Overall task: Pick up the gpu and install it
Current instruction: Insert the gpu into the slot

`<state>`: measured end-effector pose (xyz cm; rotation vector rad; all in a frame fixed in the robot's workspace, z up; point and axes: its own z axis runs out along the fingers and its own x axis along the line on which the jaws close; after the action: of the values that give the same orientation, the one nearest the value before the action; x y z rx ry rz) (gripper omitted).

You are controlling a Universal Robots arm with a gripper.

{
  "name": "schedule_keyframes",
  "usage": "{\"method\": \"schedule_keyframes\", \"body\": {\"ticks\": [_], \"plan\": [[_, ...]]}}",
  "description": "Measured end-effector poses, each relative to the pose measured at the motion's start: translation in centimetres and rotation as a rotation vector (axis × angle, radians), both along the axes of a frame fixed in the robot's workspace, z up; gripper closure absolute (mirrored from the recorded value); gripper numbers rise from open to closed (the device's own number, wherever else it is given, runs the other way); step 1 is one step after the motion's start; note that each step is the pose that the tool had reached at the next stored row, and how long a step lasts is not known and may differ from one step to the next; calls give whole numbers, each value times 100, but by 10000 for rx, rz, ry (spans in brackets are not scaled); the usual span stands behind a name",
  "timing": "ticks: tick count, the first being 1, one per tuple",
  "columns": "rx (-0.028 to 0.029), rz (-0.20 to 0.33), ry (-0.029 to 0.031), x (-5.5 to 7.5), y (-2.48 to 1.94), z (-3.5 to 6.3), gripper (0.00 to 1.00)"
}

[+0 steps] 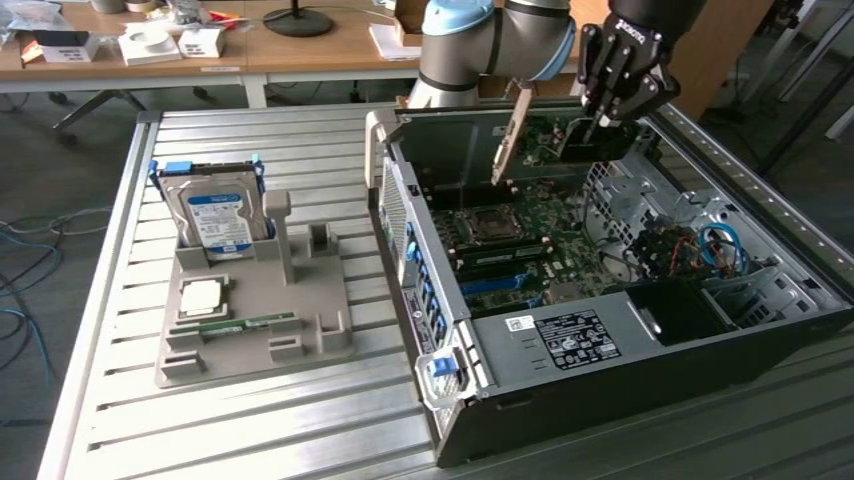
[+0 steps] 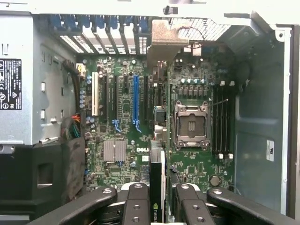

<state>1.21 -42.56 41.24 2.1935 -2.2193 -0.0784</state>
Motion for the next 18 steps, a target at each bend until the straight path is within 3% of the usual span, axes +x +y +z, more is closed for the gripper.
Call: {"method": "schedule_keyframes", "body": {"ticks": [7, 12, 18], "plan": [[2, 191, -215, -27, 0, -47, 74], [0, 257, -327, -80, 0, -65, 74], [-5, 222, -334, -92, 0, -89, 74]]}}
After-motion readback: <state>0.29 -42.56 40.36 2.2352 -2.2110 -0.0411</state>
